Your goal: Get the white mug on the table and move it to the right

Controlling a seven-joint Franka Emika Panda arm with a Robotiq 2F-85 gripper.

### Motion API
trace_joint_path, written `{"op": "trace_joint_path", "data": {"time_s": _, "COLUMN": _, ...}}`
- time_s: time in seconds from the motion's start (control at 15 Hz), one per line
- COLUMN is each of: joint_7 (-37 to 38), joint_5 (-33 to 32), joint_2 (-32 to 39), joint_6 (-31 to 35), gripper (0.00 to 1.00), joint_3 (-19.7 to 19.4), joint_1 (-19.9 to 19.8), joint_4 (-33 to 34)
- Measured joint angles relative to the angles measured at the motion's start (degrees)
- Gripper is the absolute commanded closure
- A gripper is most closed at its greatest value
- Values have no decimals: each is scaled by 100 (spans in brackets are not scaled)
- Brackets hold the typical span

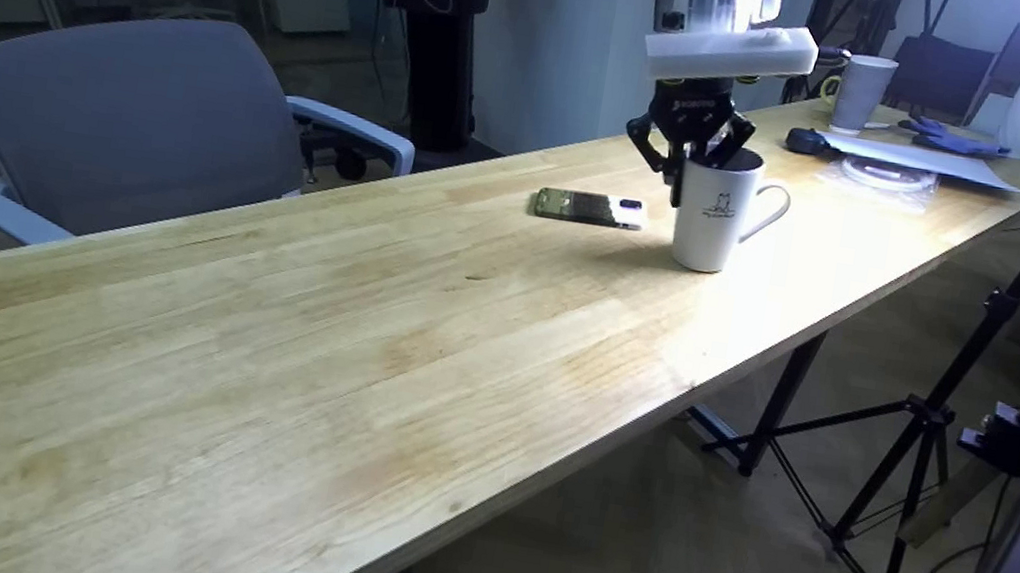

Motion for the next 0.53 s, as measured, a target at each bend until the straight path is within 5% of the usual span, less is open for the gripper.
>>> {"op": "trace_joint_path", "data": {"time_s": 0.53, "joint_7": 9, "joint_5": -3, "joint_2": -6, "joint_6": -71, "gripper": 8, "joint_3": -48, "joint_1": 49, "joint_4": 229}}
